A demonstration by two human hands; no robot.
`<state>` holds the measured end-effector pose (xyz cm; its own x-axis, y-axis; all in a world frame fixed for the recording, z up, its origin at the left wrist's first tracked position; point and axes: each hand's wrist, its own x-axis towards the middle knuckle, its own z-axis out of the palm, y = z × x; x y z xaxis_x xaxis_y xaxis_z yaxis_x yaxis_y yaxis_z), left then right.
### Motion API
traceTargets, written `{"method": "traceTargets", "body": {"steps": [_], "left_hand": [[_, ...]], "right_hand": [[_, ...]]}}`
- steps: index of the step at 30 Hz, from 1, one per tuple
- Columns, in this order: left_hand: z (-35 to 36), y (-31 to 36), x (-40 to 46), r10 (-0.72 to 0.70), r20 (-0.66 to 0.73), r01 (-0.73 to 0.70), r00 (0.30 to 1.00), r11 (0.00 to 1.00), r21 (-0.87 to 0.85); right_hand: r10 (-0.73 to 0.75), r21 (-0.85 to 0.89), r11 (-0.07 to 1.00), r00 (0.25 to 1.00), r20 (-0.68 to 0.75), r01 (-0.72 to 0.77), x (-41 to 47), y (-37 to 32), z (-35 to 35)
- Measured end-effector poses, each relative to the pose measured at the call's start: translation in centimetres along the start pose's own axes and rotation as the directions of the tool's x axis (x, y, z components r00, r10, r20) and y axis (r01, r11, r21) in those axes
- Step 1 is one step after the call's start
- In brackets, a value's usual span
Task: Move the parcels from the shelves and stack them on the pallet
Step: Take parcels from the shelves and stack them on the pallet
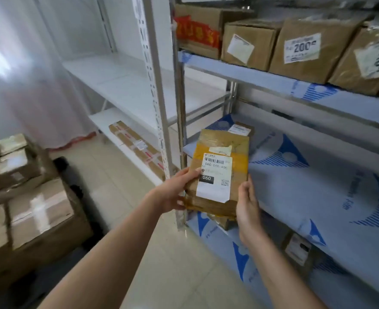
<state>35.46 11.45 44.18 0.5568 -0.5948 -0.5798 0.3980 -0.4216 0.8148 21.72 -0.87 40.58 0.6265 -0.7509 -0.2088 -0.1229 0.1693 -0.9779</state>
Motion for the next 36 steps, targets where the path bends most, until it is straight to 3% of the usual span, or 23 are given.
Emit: {"method": "traceTargets", "body": {"steps": [7,12,15,19,23,28,33,36], "left_hand": [[-16.2,-5.2,-5.0,-0.133,-0.321,0.059,0.938,0.971,-0.231],[-25.2,-9.4,-8.5,-0.385,-0.426,0.132,0.818,0.848,-0.513],[-30.1,-11.3,-9.5,-0.496,-0.459,0.153,0.737,0.784,-0.602],[-36.9,-13.1,-9.7,-0.599,-0.491,0.107,0.633,0.695,-0.710],[-43.2,-13.5,-9.9,-0.643,-0.532,0.087,0.551,0.678,-0.730],[-49.5,-14.3,-11.6,-0.630,-0.550,0.013,0.548,0.664,-0.748],[-55.2,-16.8,-14.6,-0.697,-0.549,-0.069,0.461,0.588,-0.806],[-58.8,-18.7,-16.0,-0.712,-0.547,-0.079,0.441,0.576,-0.814]], "right_hand": [[0.066,-0.160,0.987,0.933,0.354,-0.009,-0.8,1.0,16.2],[0.304,-0.322,0.937,0.771,0.559,-0.137,-2.1,4.7,27.3],[0.407,-0.442,0.888,0.657,0.634,-0.124,-2.3,6.7,33.7],[0.500,-0.555,0.829,0.527,0.687,-0.064,-1.8,8.0,42.8],[0.573,-0.640,0.769,0.445,0.688,0.000,-1.3,8.4,51.4],[0.631,-0.691,0.718,0.339,0.698,0.084,-2.5,8.8,59.9],[0.704,-0.723,0.686,0.177,0.687,0.079,-6.7,9.5,66.4],[0.722,-0.734,0.674,0.136,0.679,0.083,-8.7,10.5,69.7]]}}
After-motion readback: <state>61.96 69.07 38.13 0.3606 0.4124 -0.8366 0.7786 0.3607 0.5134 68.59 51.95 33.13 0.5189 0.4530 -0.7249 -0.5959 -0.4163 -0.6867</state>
